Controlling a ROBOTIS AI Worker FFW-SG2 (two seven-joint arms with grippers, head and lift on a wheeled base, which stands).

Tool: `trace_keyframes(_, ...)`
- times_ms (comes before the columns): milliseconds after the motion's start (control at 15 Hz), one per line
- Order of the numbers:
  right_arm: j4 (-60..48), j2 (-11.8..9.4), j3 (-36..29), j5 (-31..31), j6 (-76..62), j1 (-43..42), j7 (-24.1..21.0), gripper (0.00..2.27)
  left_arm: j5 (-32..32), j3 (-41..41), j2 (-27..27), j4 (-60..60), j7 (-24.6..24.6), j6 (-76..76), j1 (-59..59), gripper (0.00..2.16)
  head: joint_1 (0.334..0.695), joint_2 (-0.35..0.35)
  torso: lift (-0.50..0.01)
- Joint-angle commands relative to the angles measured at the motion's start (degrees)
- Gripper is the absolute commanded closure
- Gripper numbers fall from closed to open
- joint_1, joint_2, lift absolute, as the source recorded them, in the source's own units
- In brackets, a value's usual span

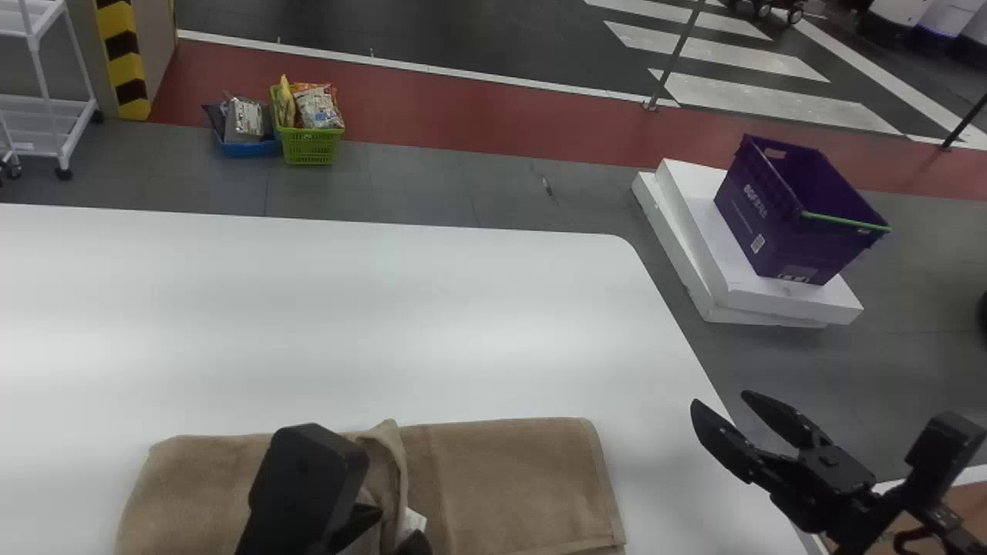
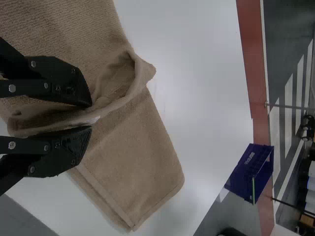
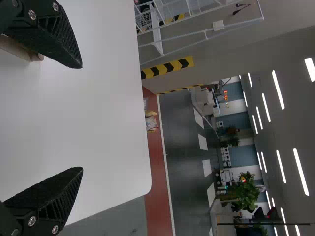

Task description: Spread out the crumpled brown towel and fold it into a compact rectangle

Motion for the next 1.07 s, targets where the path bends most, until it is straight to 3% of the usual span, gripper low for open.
trace_keyframes(0, -0.3, 0.1, -0.1, 0.0, 0.0, 0.0, 0.2, 0.06, 0.0, -0.9, 0.3, -0.5, -0.3, 0.0, 0.3, 0.06, 0.695, -0.35, -0.127)
trace_keyframes(333, -1.3, 0.1, -0.2, -0.9, 0.4, 0.4, 0.3, 0.06, -0.2, -0.9, 0.9, -1.9, 0.6, 0.0, 0.7, 0.07, 0.695, -0.35, -0.127)
trace_keyframes(533, -7.0, 0.1, 0.8, -0.8, 8.5, 1.4, 0.7, 0.03, 0.7, 4.0, 1.7, -4.7, 0.0, 0.4, 2.3, 0.07, 0.695, -0.35, -0.127)
trace_keyframes(733, -13.3, 0.1, 4.7, -1.1, 13.7, 4.4, 0.9, 0.03, 4.9, 13.8, 1.7, -6.0, -1.1, -0.4, 4.8, 0.07, 0.695, -0.35, -0.127)
trace_keyframes(1000, -20.4, 0.1, 11.6, -0.7, 23.6, 7.6, 0.8, 0.09, 16.1, 29.2, 1.3, -3.9, -1.4, -15.5, 7.3, 0.07, 0.695, -0.35, -0.127)
